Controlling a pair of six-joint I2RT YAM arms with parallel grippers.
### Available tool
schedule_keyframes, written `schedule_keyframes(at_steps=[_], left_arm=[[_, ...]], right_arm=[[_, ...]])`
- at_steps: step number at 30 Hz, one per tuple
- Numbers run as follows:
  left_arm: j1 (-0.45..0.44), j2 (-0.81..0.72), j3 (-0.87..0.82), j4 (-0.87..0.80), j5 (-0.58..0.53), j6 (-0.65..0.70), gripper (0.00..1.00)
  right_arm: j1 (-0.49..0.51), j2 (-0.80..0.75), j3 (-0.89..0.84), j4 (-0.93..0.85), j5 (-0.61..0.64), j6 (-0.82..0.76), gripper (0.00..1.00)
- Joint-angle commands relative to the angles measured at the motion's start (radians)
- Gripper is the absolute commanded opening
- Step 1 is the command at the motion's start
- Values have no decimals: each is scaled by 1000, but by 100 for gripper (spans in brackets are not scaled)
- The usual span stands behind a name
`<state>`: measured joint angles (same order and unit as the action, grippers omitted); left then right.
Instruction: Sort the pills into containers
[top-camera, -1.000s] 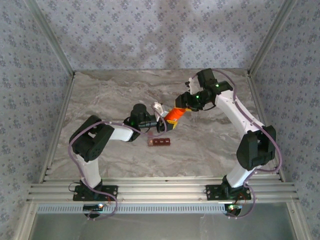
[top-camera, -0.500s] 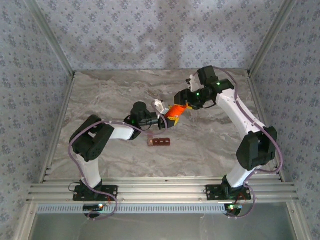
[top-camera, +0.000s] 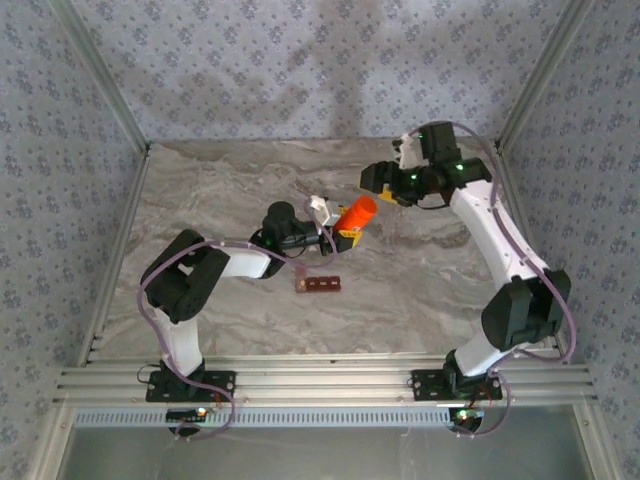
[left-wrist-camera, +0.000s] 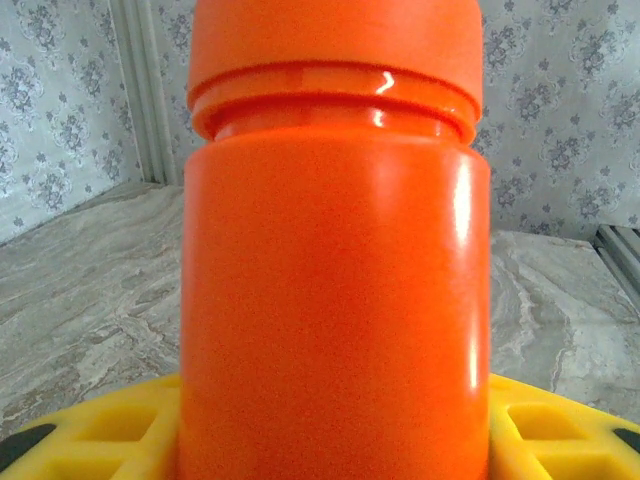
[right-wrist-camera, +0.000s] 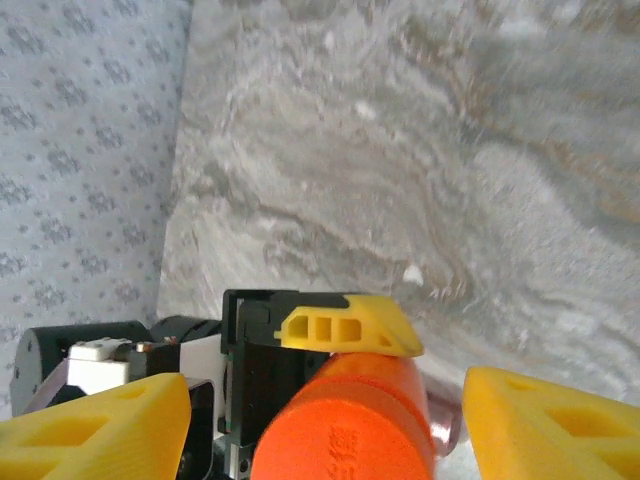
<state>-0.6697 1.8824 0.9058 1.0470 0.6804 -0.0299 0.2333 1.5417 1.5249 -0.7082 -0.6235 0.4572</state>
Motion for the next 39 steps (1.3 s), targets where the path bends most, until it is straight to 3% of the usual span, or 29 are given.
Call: schedule_keyframes(at_steps=[1, 9, 15, 29, 39], left_arm=[[-5, 21, 38, 61, 20, -38, 0], [13, 44, 70, 68, 102, -105, 0], [28, 71, 105, 87, 174, -173, 0], [28, 92, 144, 78, 227, -206, 0], [27, 86, 140, 76, 227, -203, 0]], right_arm=[[-44, -115, -96, 191, 19, 63, 74], [-52, -233, -230, 329, -64, -223, 74], [-43, -236, -231, 289, -62, -340, 76], [13, -148, -183, 199, -41, -379, 78], [38, -110, -155, 149, -28, -390, 73]])
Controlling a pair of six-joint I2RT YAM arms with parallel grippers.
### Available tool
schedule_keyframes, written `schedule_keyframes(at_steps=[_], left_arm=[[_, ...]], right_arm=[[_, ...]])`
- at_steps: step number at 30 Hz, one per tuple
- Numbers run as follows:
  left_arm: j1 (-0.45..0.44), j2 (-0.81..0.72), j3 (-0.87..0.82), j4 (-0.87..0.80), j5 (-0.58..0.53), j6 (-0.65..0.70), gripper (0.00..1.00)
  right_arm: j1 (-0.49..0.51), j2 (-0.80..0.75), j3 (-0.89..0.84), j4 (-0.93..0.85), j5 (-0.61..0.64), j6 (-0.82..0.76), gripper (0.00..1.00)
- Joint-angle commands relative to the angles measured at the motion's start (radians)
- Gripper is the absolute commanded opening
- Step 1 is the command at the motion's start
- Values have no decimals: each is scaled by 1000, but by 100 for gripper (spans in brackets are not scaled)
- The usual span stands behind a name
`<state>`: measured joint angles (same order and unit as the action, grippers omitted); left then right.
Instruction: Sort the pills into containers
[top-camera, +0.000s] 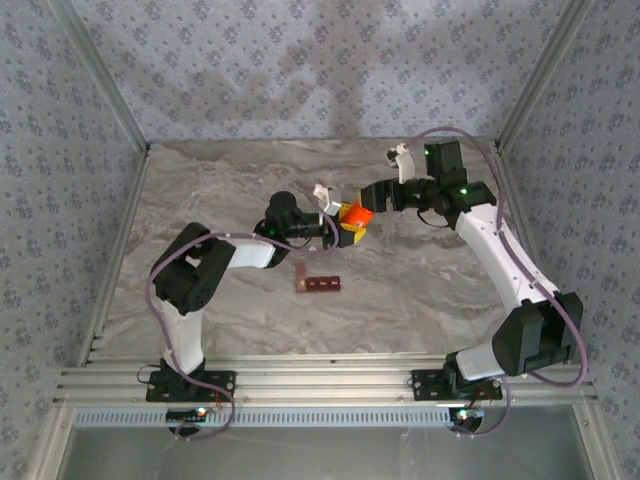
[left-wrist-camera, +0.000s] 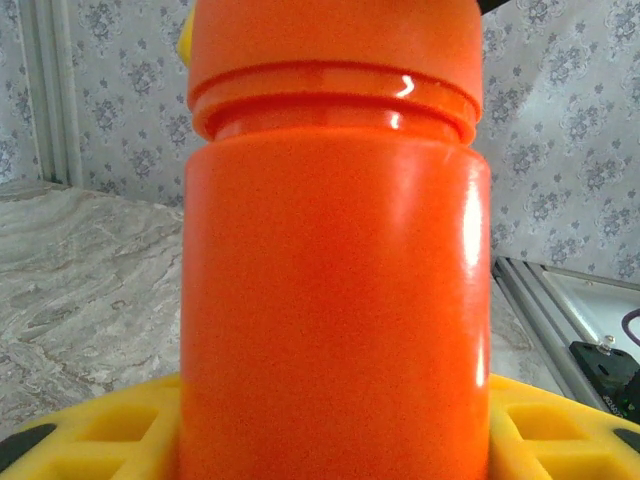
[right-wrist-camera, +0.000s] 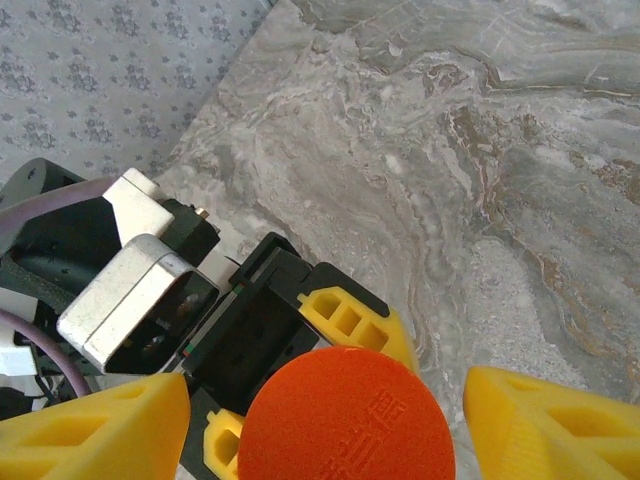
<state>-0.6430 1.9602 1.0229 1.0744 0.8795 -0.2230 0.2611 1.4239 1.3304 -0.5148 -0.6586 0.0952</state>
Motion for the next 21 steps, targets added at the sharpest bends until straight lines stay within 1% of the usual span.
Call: schedule_keyframes(at_steps=[1, 5, 16, 21], left_arm=[[2, 8, 23, 50, 28, -10, 0], [1, 5, 18, 51, 30, -11, 0], [2, 0, 11, 66, 17, -12, 0], [2, -4, -1, 91, -4, -16, 0]], right_arm=[[12, 9, 39, -49, 10, -28, 72], [14, 16, 41, -63, 22, -29, 68], [27, 27, 12, -59, 62, -7, 44], [36, 25, -30, -28, 77, 34, 42]])
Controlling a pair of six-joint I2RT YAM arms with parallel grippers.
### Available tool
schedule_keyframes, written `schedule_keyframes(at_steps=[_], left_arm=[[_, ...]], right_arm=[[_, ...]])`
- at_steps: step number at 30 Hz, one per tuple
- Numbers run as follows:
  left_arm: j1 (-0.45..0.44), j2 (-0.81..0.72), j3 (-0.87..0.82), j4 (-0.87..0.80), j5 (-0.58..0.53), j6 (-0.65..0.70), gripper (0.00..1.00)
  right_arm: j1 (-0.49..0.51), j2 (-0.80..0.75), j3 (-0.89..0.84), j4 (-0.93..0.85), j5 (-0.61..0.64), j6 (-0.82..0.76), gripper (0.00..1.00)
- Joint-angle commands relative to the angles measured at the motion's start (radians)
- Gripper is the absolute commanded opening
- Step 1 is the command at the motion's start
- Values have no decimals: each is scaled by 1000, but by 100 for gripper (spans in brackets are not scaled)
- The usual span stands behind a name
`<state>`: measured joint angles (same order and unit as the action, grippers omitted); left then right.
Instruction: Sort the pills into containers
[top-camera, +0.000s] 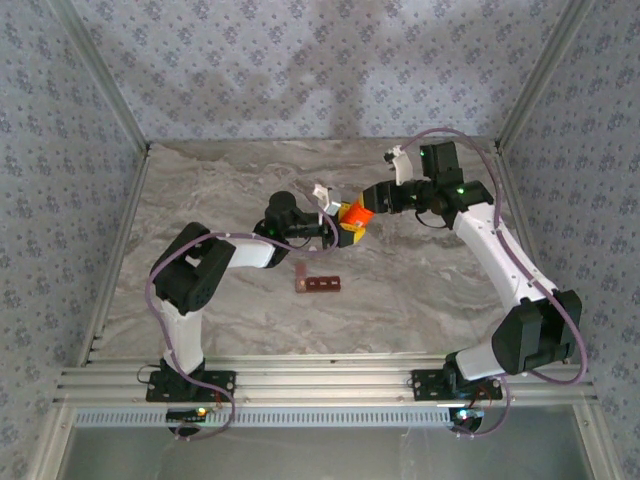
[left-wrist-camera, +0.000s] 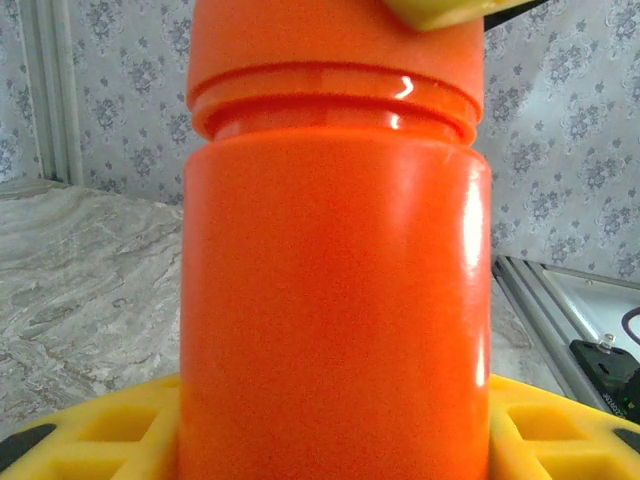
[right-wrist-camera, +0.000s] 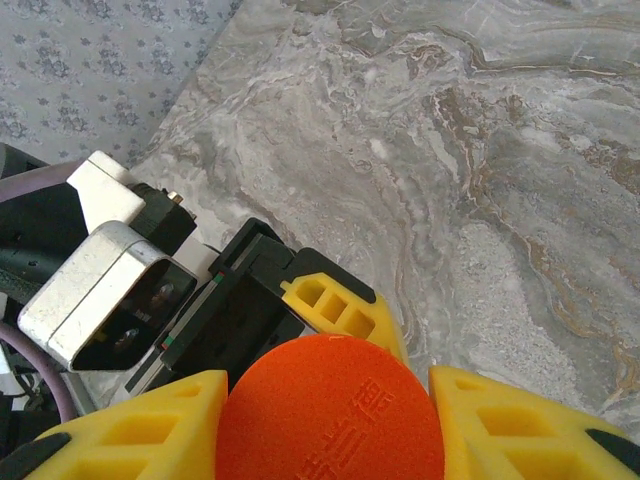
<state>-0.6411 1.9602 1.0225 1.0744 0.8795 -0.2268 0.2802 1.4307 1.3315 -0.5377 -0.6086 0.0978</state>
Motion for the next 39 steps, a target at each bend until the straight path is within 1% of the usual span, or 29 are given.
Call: schedule_keyframes(at_steps=[1, 4, 9, 12, 14, 17, 20, 24, 27, 33, 37, 39], left_arm=[[-1, -7, -5, 96, -13, -13, 0], [-1, -13, -14, 109, -39, -10, 0], [-1, -21, -35, 127, -96, 1, 0], [-2, -23, -42, 135, -123, 6, 0], [-5, -20, -42, 142, -129, 5, 0], [-5, -8, -27, 140, -120, -6, 0], [-6, -1, -17, 140, -102, -20, 0], [-9, -5, -17, 145, -71, -34, 0], [-5, -19, -32, 137, -89, -10, 0], [8, -19, -29, 127, -74, -11, 0], [12, -18, -38, 130, -66, -11, 0], [14, -14, -33, 131, -61, -15, 0]], right_arm=[[23, 17, -44, -2, 34, 44, 41], [39, 4, -84, 44, 75, 124, 41], [88, -22, -162, 108, 222, 278, 41], [104, -30, -197, 152, 264, 358, 41], [115, -29, -201, 162, 279, 384, 42], [123, -19, -184, 153, 286, 390, 43], [116, -8, -148, 125, 283, 383, 49], [100, 1, -59, 90, 264, 363, 66], [90, -16, -26, 93, 260, 356, 73], [69, -61, 18, 73, 270, 349, 75], [54, -100, 29, 70, 286, 259, 75], [53, -119, 29, 67, 276, 184, 75]])
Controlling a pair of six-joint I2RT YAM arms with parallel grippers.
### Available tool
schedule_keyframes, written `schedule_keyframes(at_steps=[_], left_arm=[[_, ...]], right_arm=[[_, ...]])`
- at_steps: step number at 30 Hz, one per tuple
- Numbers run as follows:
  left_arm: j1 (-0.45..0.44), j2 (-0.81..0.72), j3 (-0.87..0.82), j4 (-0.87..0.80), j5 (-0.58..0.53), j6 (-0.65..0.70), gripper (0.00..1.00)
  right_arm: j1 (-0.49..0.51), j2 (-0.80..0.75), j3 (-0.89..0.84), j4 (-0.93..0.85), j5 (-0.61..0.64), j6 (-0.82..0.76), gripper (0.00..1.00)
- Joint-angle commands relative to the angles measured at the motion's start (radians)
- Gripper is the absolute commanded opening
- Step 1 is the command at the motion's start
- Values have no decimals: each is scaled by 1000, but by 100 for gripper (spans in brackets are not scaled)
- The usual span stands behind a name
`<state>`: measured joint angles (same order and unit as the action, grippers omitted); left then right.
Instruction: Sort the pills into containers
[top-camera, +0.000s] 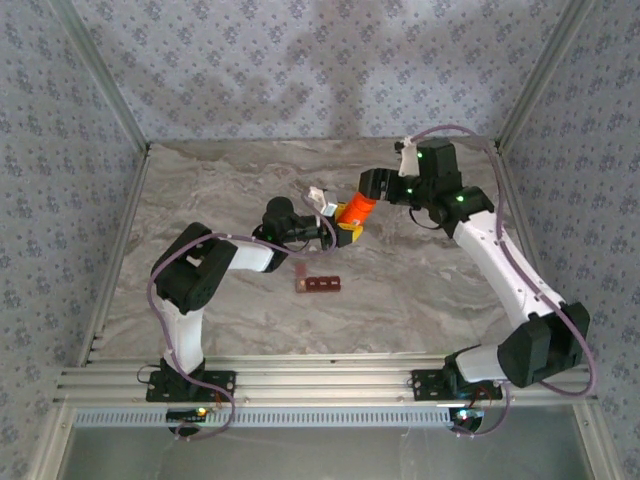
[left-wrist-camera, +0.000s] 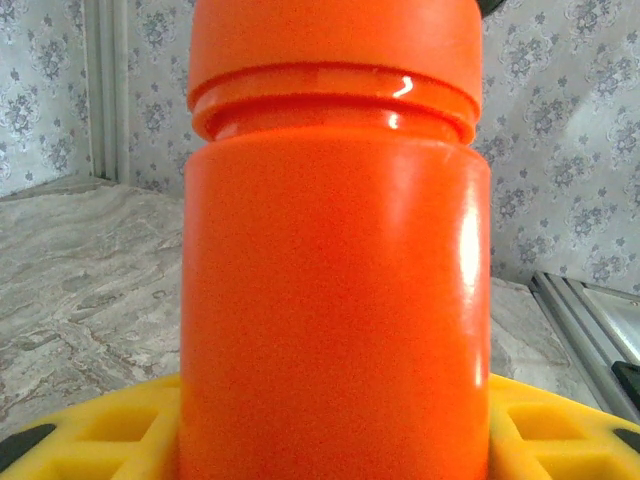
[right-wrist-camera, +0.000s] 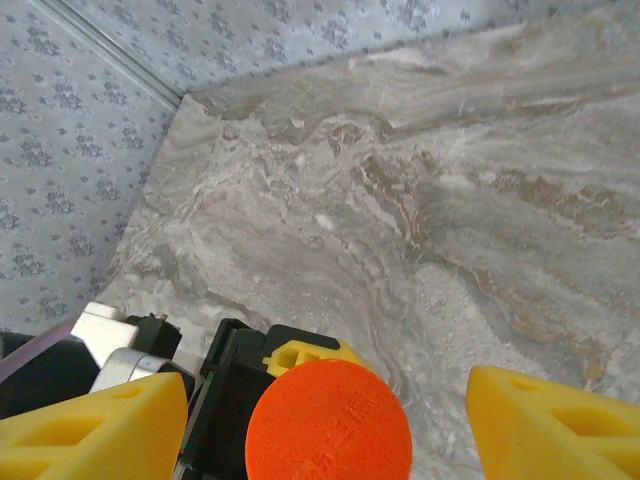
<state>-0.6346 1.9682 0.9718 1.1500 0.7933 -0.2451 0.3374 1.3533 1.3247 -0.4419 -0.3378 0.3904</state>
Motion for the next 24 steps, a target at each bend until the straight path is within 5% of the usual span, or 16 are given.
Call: schedule_keyframes(at_steps=[1, 24], left_arm=[[7, -19, 22, 56, 30, 0, 0], [2, -2, 50, 43, 71, -20, 0]], right_arm=[[-6, -50, 36, -36, -2, -142, 75], [-26, 56, 131, -196, -170, -346, 79]])
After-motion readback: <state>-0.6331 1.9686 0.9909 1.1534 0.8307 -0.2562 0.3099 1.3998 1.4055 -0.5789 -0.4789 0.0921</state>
